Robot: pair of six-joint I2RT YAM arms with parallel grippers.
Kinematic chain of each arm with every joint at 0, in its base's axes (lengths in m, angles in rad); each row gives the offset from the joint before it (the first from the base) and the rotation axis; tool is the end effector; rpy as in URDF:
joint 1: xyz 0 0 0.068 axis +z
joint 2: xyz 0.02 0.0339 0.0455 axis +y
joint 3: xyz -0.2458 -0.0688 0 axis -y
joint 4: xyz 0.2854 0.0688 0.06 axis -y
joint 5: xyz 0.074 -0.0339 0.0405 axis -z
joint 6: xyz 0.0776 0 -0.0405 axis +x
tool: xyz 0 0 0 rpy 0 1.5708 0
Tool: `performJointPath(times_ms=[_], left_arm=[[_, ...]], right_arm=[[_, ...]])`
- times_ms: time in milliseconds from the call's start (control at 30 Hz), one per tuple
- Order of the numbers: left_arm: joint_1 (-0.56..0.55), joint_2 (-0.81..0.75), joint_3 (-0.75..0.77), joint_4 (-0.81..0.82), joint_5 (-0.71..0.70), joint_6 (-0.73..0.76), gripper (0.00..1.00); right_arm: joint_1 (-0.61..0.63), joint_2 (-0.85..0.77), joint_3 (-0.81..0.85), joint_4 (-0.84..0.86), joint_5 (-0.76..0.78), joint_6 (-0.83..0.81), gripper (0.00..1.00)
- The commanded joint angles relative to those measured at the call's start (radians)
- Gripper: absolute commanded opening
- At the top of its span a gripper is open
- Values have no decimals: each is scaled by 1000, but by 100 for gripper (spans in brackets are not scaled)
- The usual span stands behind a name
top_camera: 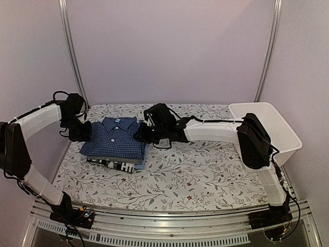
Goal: Fold and stack the long sleeve shirts
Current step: Place the square-folded shirt on the square-folded shirt.
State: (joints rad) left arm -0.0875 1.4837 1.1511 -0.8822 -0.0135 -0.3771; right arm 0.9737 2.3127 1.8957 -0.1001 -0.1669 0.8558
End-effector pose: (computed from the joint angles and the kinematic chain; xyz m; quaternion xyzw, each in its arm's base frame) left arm 0.3396 -0.0287 0.1798 -0.1432 0.9737 -0.0343 0.1738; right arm 0.3279 0.5052 0.1596 -0.0926 0.8574 0.4410 0.2485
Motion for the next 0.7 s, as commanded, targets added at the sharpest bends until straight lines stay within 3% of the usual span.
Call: performJointPath(times_ms=[0, 133, 267, 400, 500, 667], left_arm=[[27, 45, -37, 69, 17, 1, 0], [30, 71, -31, 84, 18, -11, 0], [32, 61, -14, 74, -45, -25, 8], [34, 37, 22, 39, -141, -36, 32], [30, -25, 47, 39, -206, -45, 56], [-39, -112, 91, 73, -188, -54, 83]], right_arm=[[-6, -11, -102, 14, 1, -2, 12], [-19, -26, -127, -1, -1, -28, 25], [-21, -76, -150, -27, 38, -80, 37], [-21, -131, -161, -64, 58, -131, 48], [-21, -169, -183, -78, 85, -158, 54], [-23, -243, -196, -130, 143, -209, 74]])
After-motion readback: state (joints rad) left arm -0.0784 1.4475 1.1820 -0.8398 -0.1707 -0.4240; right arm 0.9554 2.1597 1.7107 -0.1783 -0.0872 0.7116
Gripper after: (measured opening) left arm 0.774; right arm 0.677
